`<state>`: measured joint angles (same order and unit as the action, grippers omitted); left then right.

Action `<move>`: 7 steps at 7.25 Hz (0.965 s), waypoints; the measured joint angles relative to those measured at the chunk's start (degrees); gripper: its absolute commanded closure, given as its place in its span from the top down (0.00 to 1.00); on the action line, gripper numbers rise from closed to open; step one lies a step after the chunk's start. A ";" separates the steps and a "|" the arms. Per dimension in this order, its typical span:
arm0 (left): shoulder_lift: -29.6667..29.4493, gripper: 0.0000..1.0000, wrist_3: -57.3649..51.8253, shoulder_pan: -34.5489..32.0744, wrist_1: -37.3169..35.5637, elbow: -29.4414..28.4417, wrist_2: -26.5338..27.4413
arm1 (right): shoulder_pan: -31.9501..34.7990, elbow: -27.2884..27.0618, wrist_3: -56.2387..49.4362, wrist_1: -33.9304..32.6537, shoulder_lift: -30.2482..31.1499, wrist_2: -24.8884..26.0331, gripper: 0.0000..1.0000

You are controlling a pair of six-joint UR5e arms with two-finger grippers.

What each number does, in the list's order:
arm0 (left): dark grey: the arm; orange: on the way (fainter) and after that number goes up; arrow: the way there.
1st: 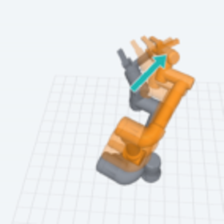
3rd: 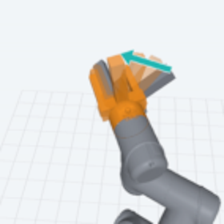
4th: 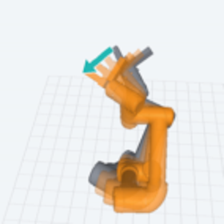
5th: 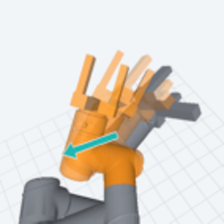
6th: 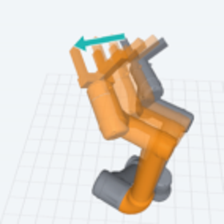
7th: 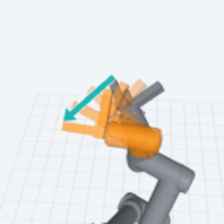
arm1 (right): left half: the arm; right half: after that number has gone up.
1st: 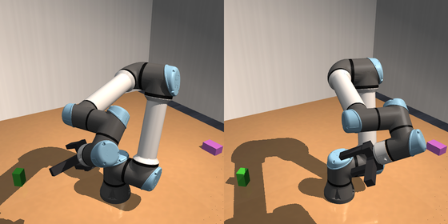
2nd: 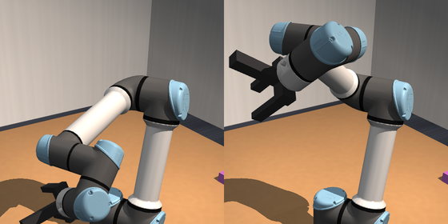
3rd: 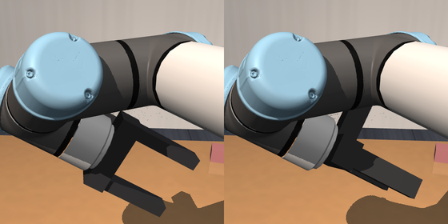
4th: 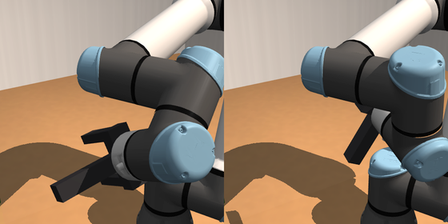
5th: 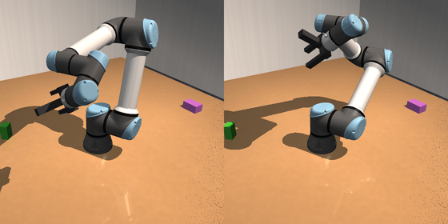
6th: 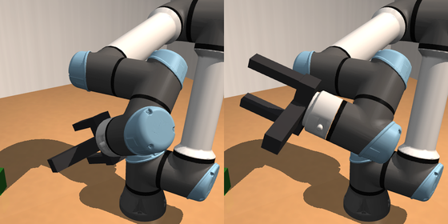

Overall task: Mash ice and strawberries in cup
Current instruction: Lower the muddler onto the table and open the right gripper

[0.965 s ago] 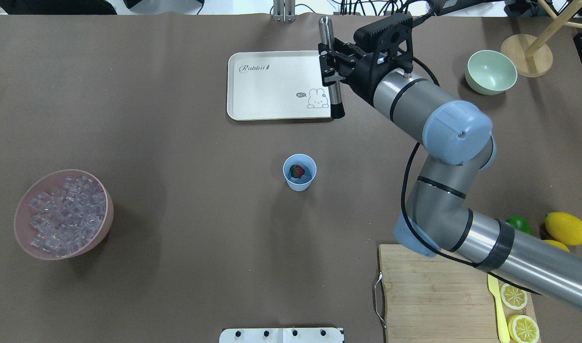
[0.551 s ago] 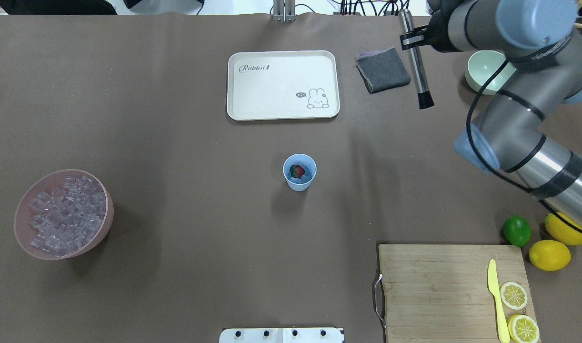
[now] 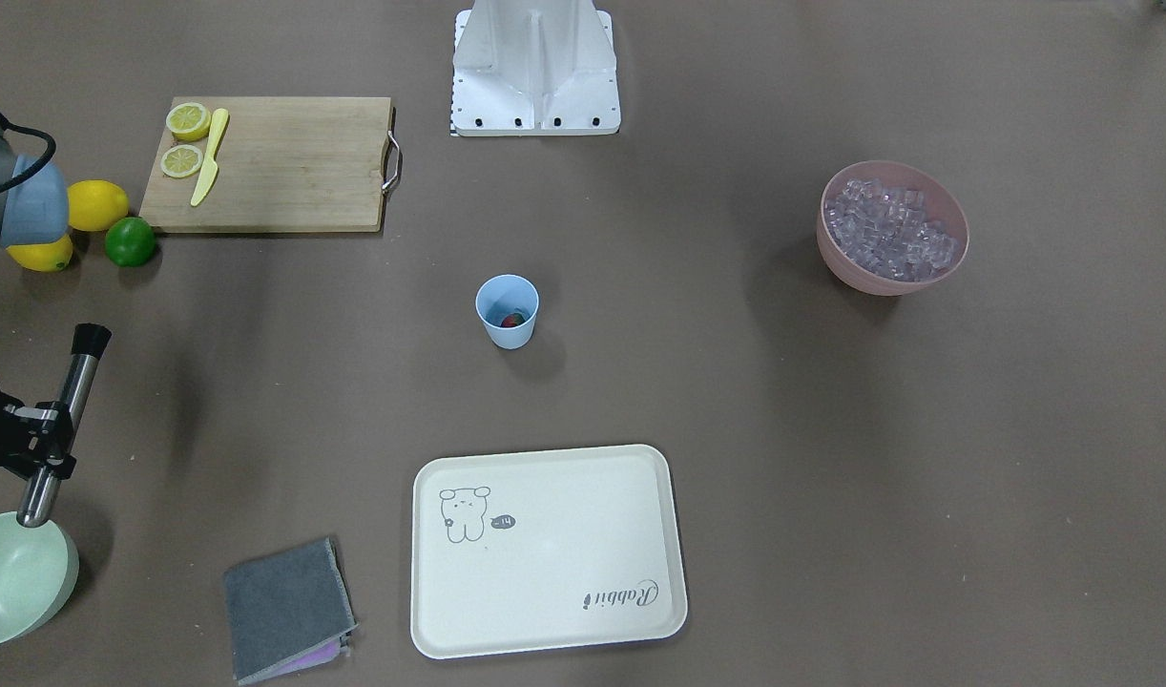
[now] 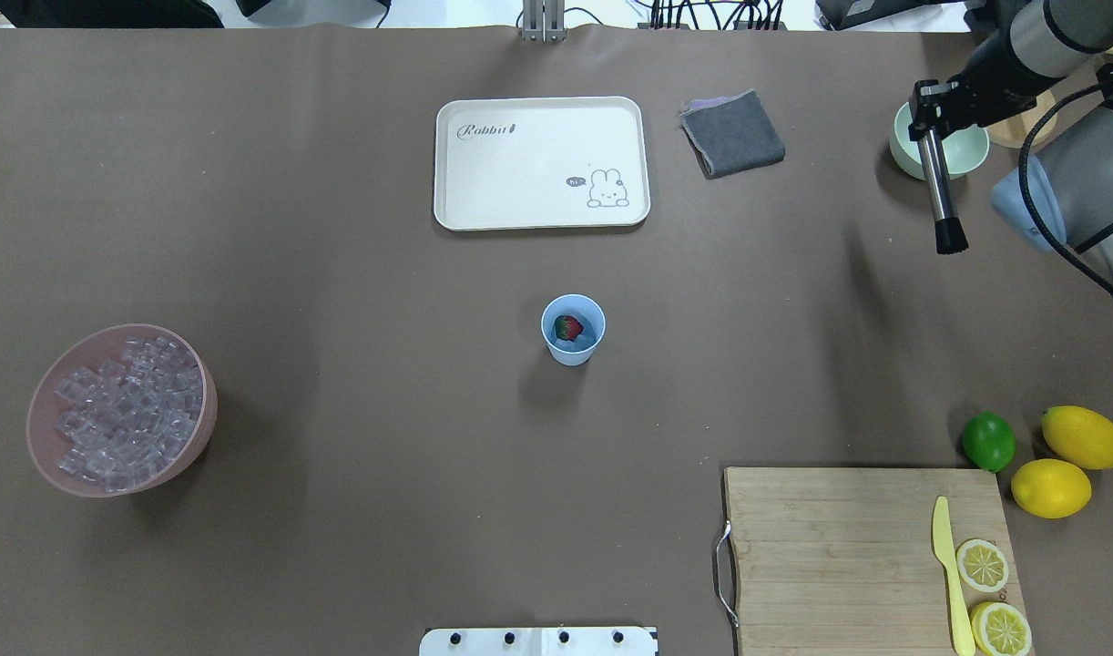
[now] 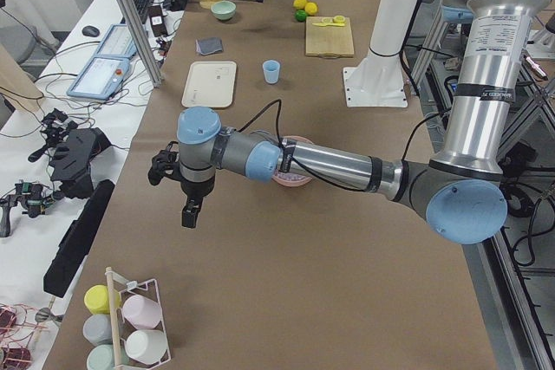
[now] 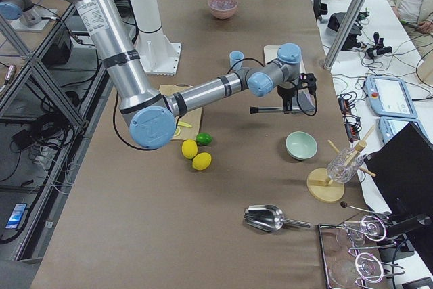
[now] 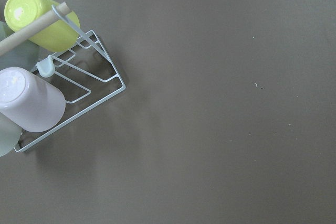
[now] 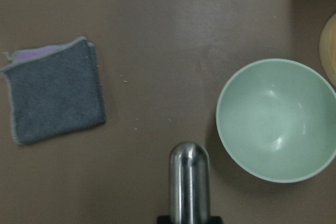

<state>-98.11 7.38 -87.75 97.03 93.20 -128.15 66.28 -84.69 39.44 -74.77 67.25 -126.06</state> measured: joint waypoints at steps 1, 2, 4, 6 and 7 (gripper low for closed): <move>0.03 0.98 0.00 0.02 0.13 0.08 0.00 | -0.38 2.08 0.08 0.01 1.15 -0.67 0.00; 0.11 0.98 0.00 0.03 0.21 0.14 0.00 | -1.31 2.86 0.15 0.13 2.22 -0.54 0.00; 0.18 0.98 0.00 0.06 0.32 0.21 0.01 | -3.47 2.69 0.20 0.44 4.00 0.04 0.00; 0.12 0.98 -0.02 0.10 0.35 0.22 0.01 | -5.39 2.46 0.24 0.51 4.87 0.17 0.00; 0.07 0.98 -0.04 0.10 0.35 0.18 0.01 | -6.18 2.45 0.22 0.51 5.23 0.19 0.00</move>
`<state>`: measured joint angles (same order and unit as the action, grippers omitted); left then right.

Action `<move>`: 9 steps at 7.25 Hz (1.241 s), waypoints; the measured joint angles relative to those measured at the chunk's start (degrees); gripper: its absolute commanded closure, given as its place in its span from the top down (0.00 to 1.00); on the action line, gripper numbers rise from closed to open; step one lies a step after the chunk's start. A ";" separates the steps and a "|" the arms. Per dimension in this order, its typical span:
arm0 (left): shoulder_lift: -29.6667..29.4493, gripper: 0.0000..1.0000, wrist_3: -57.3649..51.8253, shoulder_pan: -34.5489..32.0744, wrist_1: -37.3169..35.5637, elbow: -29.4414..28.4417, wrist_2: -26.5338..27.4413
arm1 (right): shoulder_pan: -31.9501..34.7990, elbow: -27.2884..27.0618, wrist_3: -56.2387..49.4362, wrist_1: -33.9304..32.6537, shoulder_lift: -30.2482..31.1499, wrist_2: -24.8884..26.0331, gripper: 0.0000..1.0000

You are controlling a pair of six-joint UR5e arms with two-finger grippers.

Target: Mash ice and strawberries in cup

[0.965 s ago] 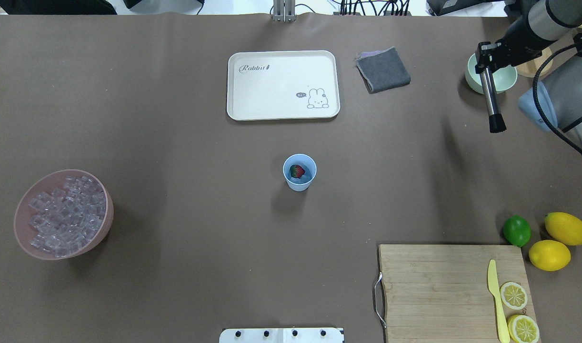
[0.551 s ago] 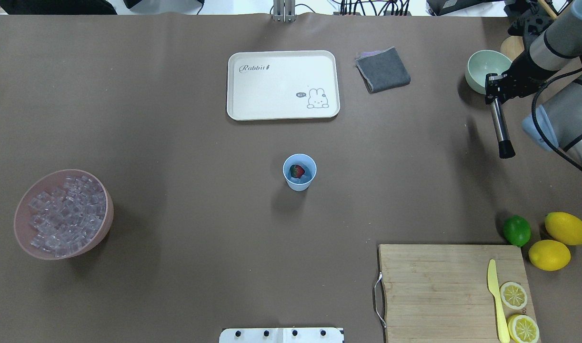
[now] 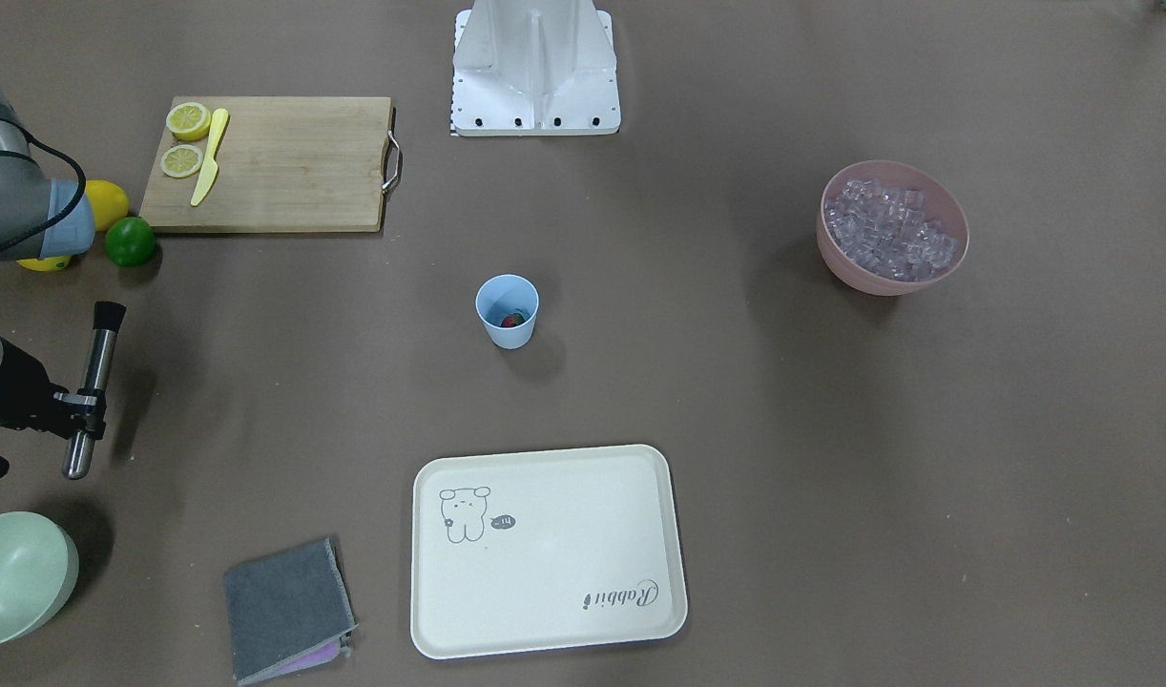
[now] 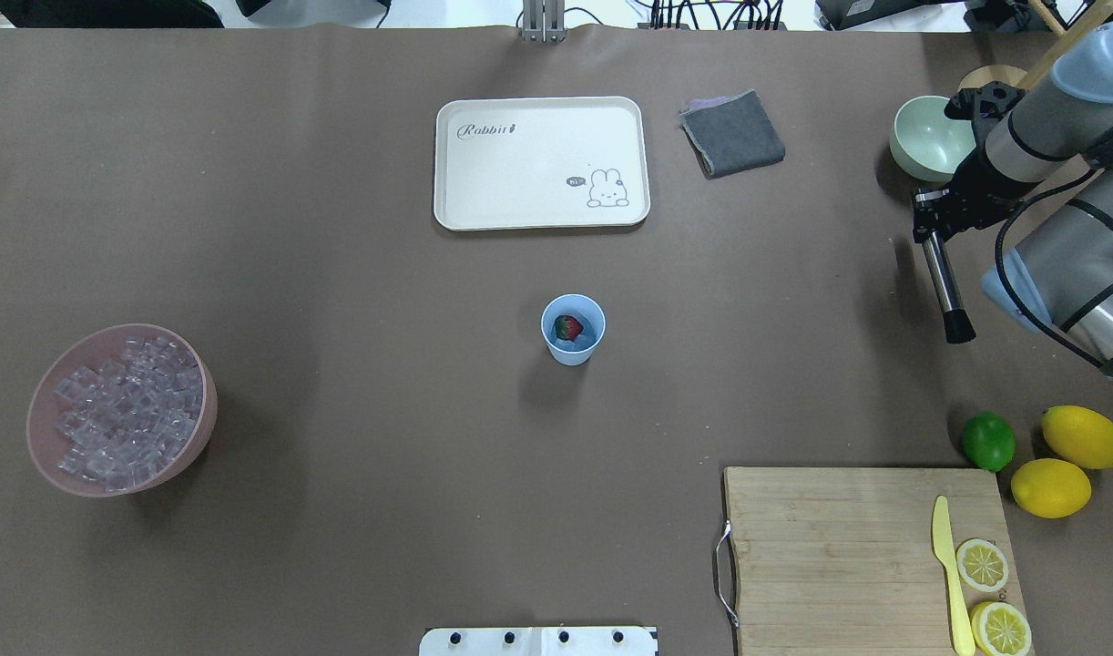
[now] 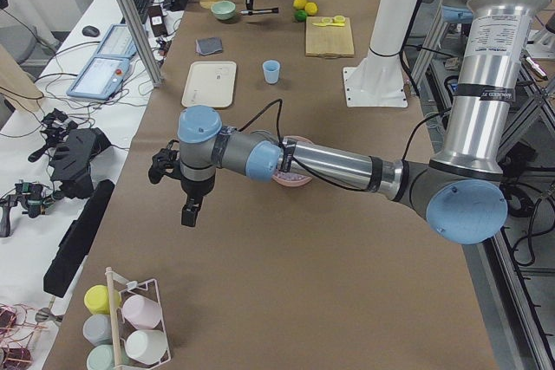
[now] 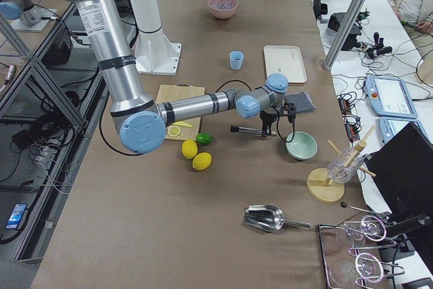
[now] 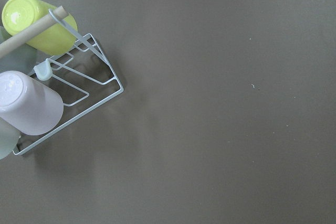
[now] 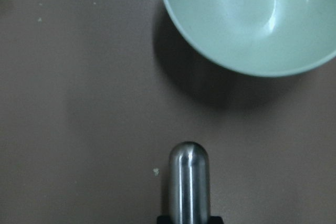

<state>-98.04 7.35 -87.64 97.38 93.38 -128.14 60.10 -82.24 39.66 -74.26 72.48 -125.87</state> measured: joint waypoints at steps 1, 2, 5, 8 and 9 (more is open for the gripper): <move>-0.05 0.98 0.02 -0.01 0.00 -0.01 0.00 | -0.65 0.06 0.00 0.00 0.23 0.03 0.00; -0.10 0.98 0.03 -0.01 0.00 0.00 0.00 | -1.12 0.19 0.04 0.00 0.33 0.07 0.44; -0.39 0.98 0.02 0.09 0.00 -0.09 0.06 | -1.64 0.10 0.07 -0.01 0.98 0.08 1.00; -0.61 0.98 0.04 0.10 -0.05 -0.15 0.09 | 0.08 -1.36 -0.43 -0.39 1.34 -0.53 1.00; -0.83 0.98 0.02 0.10 -0.18 -0.25 0.09 | 2.91 -2.28 -1.91 -1.83 1.39 -1.50 1.00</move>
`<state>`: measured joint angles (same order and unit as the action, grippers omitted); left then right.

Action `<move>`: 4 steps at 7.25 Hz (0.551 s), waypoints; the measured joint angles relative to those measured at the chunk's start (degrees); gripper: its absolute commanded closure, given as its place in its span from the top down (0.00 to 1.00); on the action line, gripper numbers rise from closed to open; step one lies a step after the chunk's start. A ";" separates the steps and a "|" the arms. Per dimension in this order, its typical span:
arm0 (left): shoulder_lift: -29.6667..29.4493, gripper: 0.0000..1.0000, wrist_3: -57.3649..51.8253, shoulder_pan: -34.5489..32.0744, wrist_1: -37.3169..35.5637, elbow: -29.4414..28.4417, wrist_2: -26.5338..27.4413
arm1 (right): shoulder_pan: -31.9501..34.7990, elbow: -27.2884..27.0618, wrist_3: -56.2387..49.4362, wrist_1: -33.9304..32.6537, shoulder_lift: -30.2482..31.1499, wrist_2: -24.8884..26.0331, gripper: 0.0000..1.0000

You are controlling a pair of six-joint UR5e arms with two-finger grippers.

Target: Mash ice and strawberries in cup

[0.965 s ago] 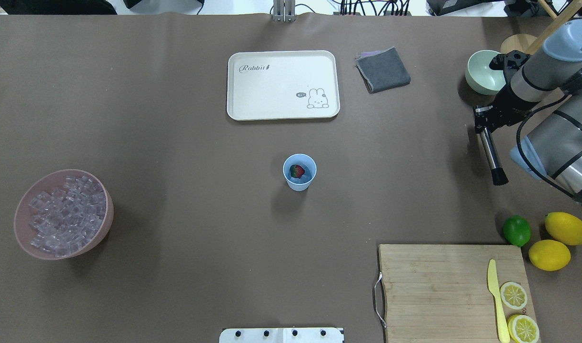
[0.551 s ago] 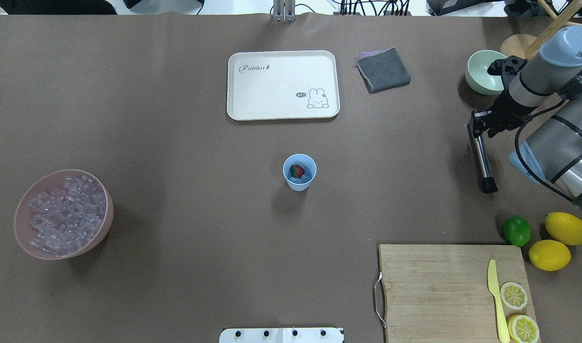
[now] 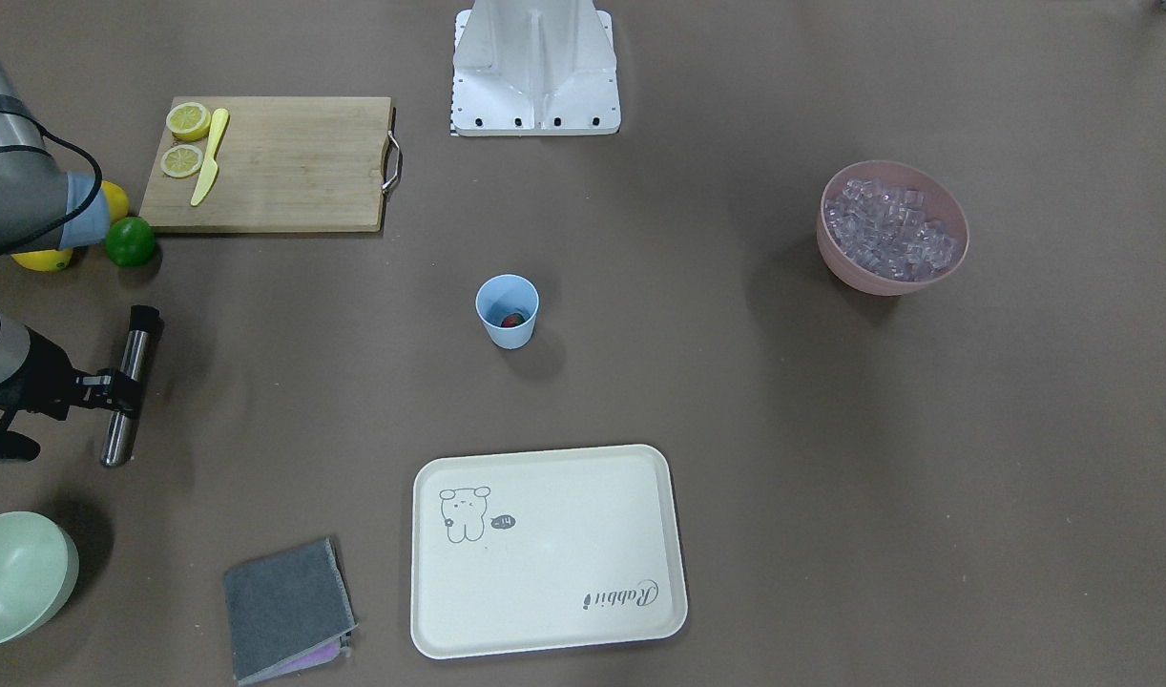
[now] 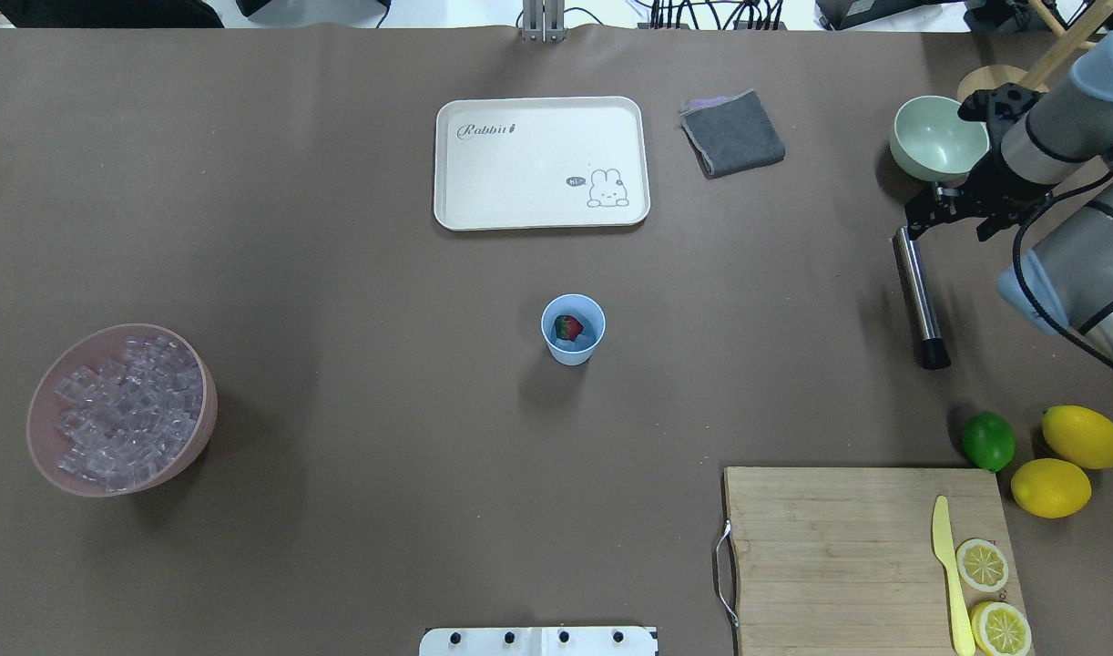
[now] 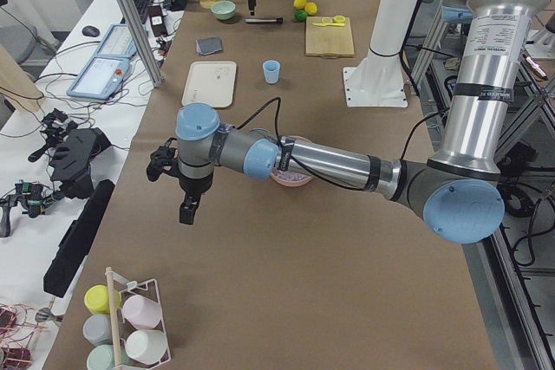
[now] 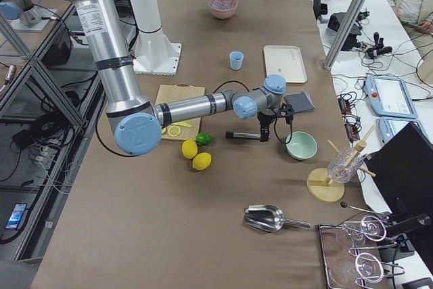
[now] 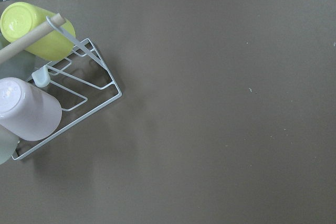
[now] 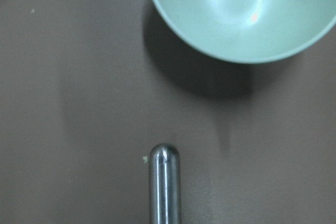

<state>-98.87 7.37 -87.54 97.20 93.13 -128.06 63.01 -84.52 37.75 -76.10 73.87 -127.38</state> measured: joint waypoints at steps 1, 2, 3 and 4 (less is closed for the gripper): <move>-0.33 0.98 -0.02 0.00 -0.26 -0.19 0.00 | 4.14 -1.13 -5.53 -4.49 0.01 -1.07 1.00; -0.49 0.98 -0.02 0.00 -0.45 -0.36 0.00 | 9.13 -2.15 -15.04 -11.47 -0.08 -1.17 1.00; -0.47 0.98 -0.05 -0.01 -0.62 -0.44 -0.04 | 14.57 -2.68 -26.27 -18.66 0.11 -0.67 1.00; -0.40 0.98 -0.06 -0.04 -0.99 -0.45 -0.14 | 19.50 -2.68 -35.47 -23.09 1.43 -0.42 1.00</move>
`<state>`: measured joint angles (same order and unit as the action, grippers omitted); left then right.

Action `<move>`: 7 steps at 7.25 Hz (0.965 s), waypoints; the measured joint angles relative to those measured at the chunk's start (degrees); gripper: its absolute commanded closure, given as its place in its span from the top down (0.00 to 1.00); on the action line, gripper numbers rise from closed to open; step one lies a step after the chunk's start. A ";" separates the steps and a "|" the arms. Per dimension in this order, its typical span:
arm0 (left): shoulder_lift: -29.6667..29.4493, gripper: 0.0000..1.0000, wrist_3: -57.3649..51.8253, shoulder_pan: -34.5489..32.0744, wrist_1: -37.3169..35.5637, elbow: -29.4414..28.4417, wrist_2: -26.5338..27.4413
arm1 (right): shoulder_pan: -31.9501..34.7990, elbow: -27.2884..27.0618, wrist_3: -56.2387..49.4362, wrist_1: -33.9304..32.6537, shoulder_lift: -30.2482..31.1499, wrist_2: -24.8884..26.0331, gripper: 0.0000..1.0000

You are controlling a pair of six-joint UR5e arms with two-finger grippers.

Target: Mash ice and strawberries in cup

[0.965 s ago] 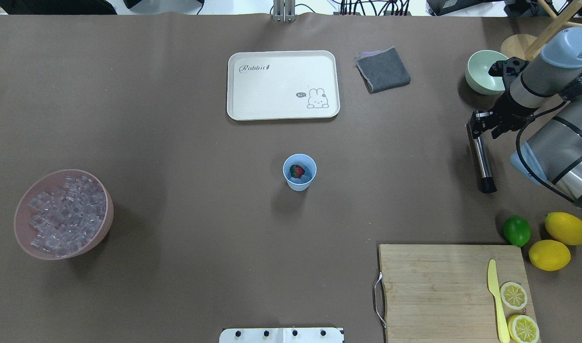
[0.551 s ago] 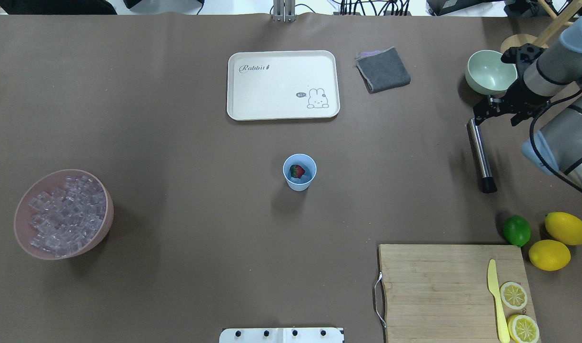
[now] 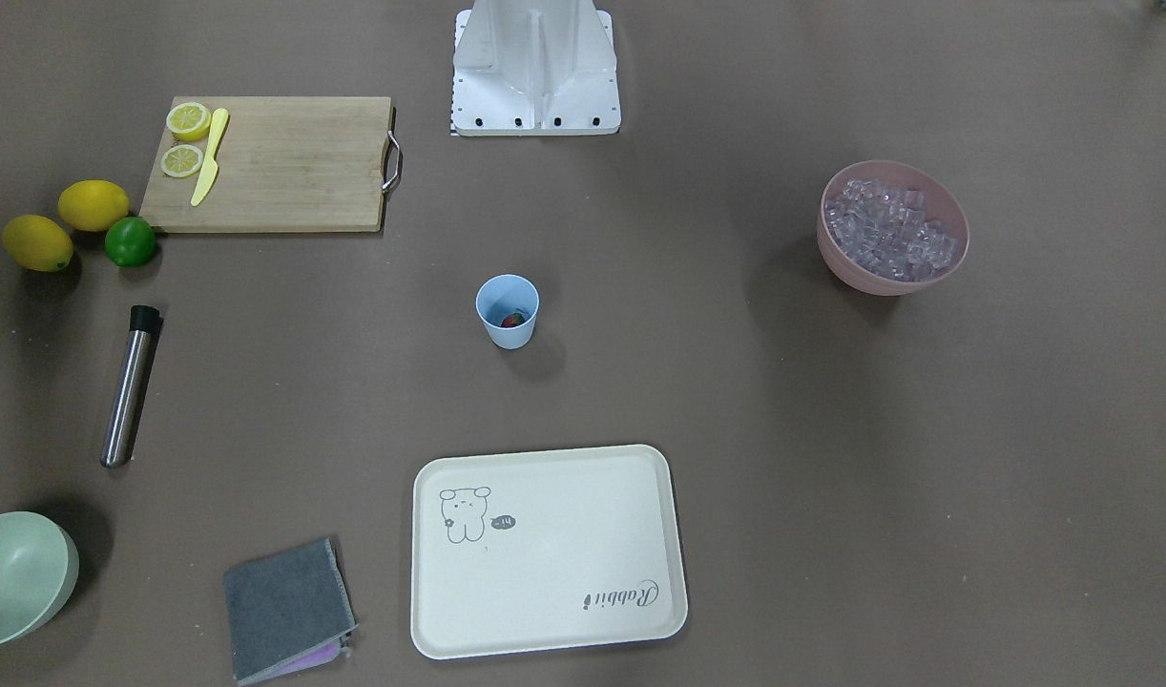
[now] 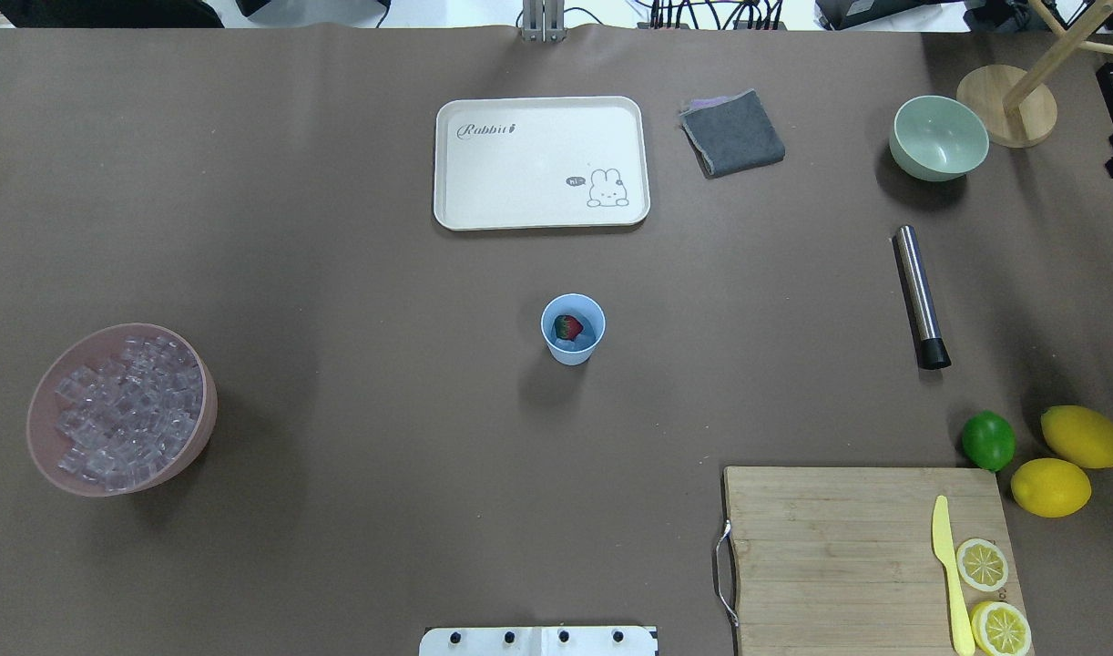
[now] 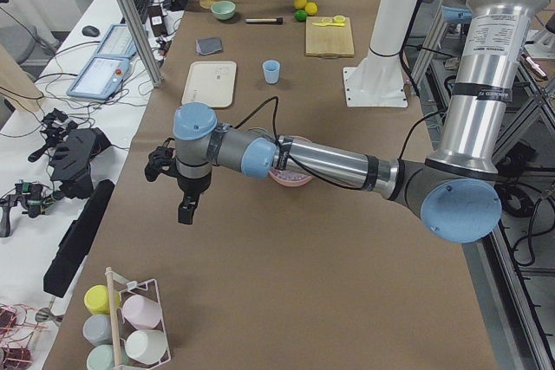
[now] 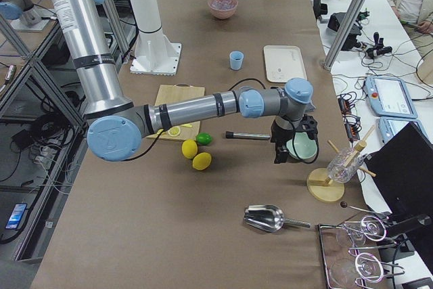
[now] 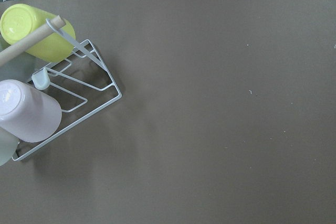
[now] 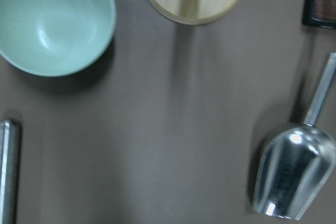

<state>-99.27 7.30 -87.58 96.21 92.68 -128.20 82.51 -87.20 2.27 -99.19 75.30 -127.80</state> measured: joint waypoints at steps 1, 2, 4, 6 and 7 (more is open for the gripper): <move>0.16 0.98 -0.01 -0.05 -0.88 0.01 -0.10 | 3.83 0.13 -5.74 -1.68 2.66 -0.18 1.00; 0.80 0.98 -0.01 -0.25 -1.78 0.08 -0.26 | 6.84 0.13 -8.72 -1.78 6.03 -0.95 1.00; 3.19 0.98 -0.01 -2.05 -2.29 0.45 -0.71 | 11.29 -0.14 -10.16 0.72 11.77 -3.45 1.00; 4.98 0.98 -0.01 -3.41 -2.40 0.42 -0.79 | 13.81 -0.26 -10.11 1.99 14.13 -4.01 1.00; 5.69 0.98 -0.01 -3.74 -2.30 0.06 -0.79 | 14.30 -0.30 -10.03 2.10 14.64 -4.08 1.00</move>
<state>-93.58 7.29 -91.32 93.91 92.74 -128.98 96.80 -87.50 -7.76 -97.08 89.94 -131.87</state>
